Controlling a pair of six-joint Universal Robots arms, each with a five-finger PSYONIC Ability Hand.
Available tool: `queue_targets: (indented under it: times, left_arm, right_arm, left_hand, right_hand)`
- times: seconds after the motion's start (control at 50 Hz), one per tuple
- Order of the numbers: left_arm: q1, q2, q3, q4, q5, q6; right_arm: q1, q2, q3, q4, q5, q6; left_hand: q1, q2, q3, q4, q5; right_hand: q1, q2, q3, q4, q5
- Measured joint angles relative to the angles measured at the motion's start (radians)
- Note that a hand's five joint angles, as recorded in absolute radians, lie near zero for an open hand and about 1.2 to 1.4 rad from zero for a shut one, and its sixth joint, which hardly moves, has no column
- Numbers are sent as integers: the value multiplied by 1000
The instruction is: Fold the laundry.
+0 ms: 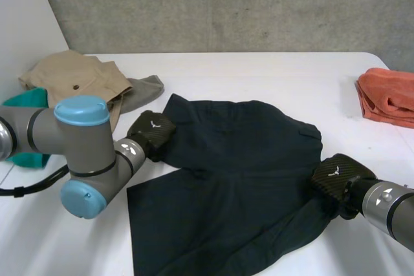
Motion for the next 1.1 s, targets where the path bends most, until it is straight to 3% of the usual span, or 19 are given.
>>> queue_targets:
  times: [0.06,0.2,0.28,0.3,0.32,0.34,0.36,0.44,0.66,0.82,0.98,1.1]
  left_arm:
    - [-8,8,-9,-2,-57,2]
    - [-38,70,-59,-12,-287,32]
    - [-52,83,-81,-15,-340,49]
    - [-61,87,-88,-16,-353,56]
    - [-67,88,-91,-17,-357,59]
    - [-73,90,-93,-17,-360,61]
    - [-79,93,-95,-17,-360,62]
    - [-96,134,-103,-19,-361,58]
    - [-114,467,-261,-35,-361,5]
    - [-197,692,-379,-230,-358,-214]
    - [-242,727,-425,-476,-332,-476]
    - [-247,716,-456,-523,-285,-546]
  right_arm:
    - [0,0,-2,-5,1,3]
    - [2,0,-19,-10,0,44]
    - [4,0,-23,-10,-2,63]
    - [6,0,-24,-9,-2,71]
    - [7,0,-25,-9,-3,75]
    - [8,0,-25,-9,-3,79]
    - [9,0,-26,-9,-3,84]
    - [10,-1,-29,-8,-2,98]
    - [10,4,-103,-4,-1,199]
    - [3,97,-239,4,8,333]
    - [3,149,-297,3,8,374]
    - [3,150,-295,0,5,373]
  left_hand:
    - [0,1,0,0,0]
    - [0,2,0,0,0]
    - [-7,-13,-14,-12,-5]
    - [-183,-206,-186,-194,-155]
    - [-475,-454,-448,-462,-418]
    - [-475,-454,-448,-462,-418]
    - [-698,-702,-686,-703,-656]
    - [-789,-843,-837,-853,-808]
    - [-789,-847,-842,-857,-814]
    - [-789,-847,-842,-857,-814]
    - [-789,-847,-842,-857,-815]
    - [-789,-847,-842,-857,-815]
  right_hand:
    - [0,0,0,0,0]
    - [0,0,0,0,0]
    - [0,0,0,0,0]
    - [0,0,0,0,0]
    - [0,0,0,0,0]
    - [0,0,0,0,0]
    - [0,0,0,0,0]
    - [0,0,0,0,0]
    - [0,0,0,0,0]
    - [0,0,0,0,0]
    - [0,0,0,0,6]
    - [0,0,0,0,8]
